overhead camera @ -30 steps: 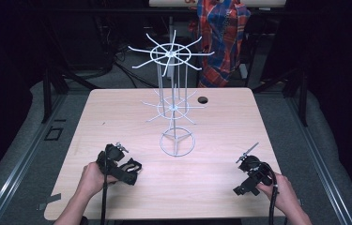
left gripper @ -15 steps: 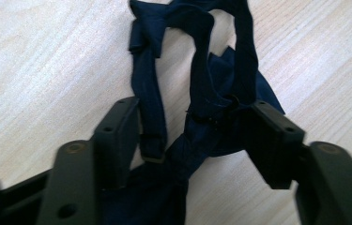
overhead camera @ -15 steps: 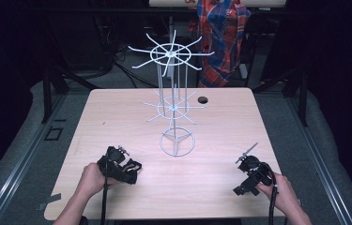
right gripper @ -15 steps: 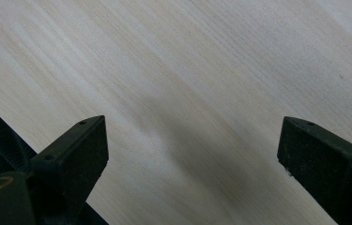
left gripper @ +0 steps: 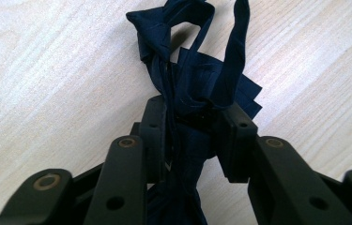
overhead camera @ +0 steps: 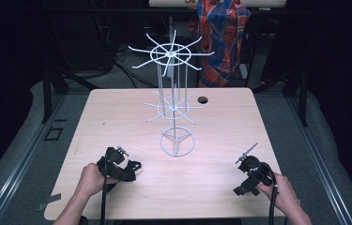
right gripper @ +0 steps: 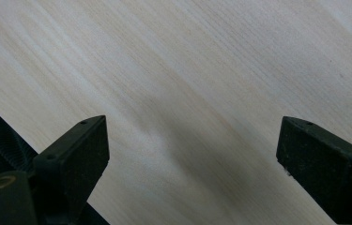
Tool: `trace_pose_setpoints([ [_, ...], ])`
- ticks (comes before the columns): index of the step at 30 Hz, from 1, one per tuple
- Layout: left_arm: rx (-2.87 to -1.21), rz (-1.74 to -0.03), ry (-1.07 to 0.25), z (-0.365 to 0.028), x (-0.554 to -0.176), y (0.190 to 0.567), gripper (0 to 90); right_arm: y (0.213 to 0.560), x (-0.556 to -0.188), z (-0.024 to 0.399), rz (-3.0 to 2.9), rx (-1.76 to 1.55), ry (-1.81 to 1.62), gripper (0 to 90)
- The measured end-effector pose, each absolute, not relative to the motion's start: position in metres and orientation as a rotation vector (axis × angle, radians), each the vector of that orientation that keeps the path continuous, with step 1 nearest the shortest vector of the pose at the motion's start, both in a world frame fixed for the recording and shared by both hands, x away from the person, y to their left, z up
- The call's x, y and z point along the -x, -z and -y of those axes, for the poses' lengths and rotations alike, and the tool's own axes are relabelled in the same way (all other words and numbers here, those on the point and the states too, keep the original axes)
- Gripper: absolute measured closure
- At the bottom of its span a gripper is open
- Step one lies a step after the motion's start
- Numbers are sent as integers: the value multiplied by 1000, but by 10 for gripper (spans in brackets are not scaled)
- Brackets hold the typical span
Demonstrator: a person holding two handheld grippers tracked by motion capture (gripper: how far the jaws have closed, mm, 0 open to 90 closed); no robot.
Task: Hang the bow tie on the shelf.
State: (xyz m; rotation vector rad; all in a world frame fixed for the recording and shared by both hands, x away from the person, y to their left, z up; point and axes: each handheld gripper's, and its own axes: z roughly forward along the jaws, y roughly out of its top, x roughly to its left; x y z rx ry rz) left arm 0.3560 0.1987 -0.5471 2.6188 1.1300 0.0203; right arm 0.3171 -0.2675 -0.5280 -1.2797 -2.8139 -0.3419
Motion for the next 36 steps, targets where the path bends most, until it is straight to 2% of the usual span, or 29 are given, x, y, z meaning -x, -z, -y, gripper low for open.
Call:
trace_pose_setpoints([
  [13,-2603,-1103,-88,-201,-354,541,792,528,-317,268,2806,1285,350,96],
  [36,-2356,-1105,-224,-218,-350,512,800,527,-317,269,2819,1288,345,96],
])
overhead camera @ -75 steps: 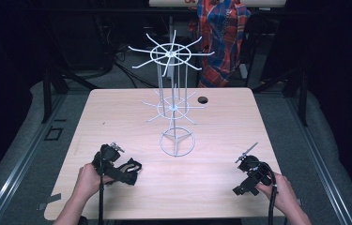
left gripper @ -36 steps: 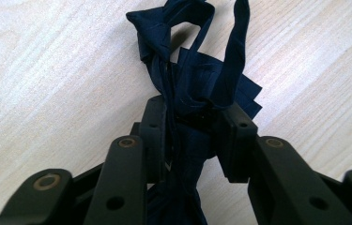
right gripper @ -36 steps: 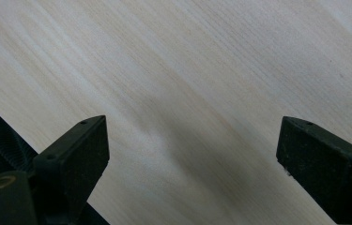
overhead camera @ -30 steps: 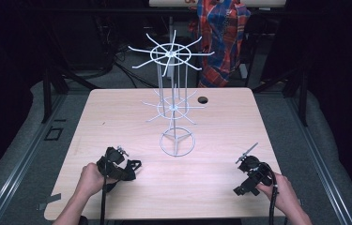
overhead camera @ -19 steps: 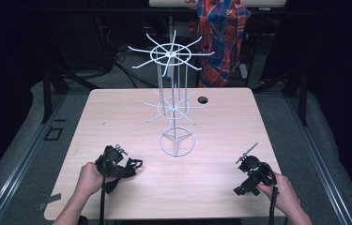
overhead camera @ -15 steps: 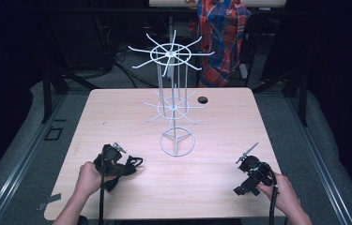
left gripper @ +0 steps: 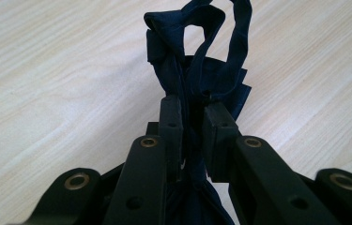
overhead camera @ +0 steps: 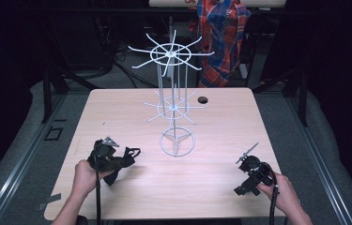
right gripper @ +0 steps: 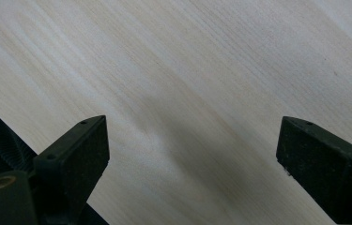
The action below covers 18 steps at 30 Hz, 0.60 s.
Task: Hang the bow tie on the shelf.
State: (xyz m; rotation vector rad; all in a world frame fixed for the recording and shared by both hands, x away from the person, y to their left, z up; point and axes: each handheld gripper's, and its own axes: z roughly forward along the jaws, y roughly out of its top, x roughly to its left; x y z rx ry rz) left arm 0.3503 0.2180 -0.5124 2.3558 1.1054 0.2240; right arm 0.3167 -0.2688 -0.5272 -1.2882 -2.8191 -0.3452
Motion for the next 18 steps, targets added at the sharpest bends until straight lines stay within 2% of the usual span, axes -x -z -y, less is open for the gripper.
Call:
trace_pose_setpoints([
  [18,-2274,-1077,-282,-221,-345,494,801,527,-317,269,2818,1289,346,96],
])
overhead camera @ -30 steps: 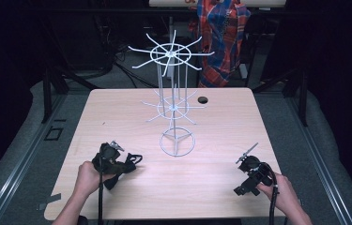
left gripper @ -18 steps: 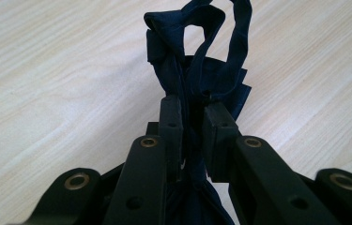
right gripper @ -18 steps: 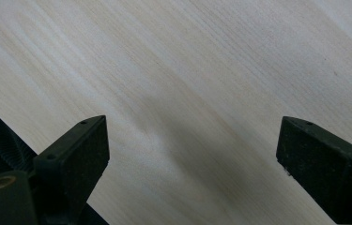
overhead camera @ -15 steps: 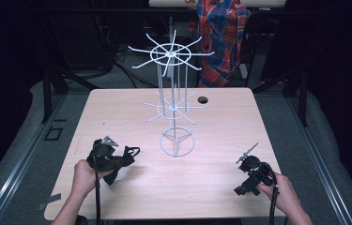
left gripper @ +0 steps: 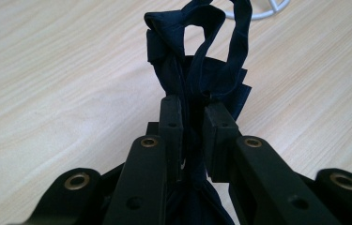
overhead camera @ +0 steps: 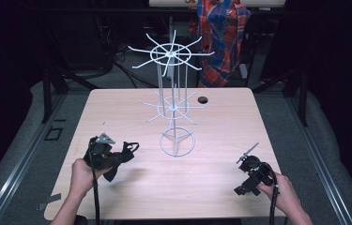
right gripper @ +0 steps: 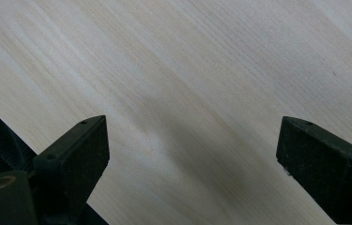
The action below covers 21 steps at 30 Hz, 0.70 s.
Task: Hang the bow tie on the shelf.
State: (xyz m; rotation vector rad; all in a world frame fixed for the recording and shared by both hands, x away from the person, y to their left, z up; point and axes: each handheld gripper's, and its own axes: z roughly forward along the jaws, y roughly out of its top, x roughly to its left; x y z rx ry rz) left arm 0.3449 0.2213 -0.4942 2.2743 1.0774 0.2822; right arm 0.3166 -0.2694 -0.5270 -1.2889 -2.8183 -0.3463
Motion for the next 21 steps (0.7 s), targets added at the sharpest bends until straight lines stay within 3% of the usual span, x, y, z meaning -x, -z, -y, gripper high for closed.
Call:
trace_pose_setpoints([
  [21,-2193,-1068,-327,-222,-340,482,801,526,-317,270,2817,1279,339,97],
])
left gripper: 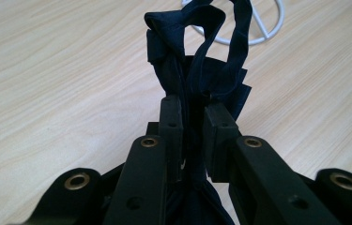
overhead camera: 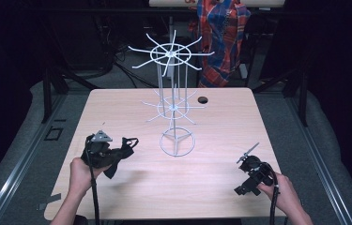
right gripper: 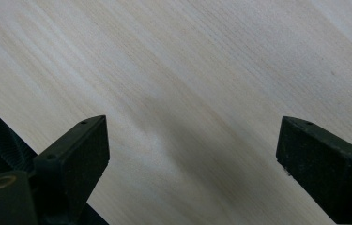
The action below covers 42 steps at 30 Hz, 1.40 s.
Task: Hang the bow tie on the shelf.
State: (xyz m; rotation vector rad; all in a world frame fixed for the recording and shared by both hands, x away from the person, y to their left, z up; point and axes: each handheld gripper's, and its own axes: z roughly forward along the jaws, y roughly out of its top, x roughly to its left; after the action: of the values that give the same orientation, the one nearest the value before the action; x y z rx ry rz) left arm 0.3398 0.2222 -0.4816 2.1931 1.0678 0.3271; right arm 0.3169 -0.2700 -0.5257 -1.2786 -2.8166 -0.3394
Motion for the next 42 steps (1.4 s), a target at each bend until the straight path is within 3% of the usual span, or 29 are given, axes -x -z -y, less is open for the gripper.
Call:
trace_pose_setpoints([
  [42,-1970,-1000,-328,-219,-331,453,802,526,-317,270,2813,1300,353,104],
])
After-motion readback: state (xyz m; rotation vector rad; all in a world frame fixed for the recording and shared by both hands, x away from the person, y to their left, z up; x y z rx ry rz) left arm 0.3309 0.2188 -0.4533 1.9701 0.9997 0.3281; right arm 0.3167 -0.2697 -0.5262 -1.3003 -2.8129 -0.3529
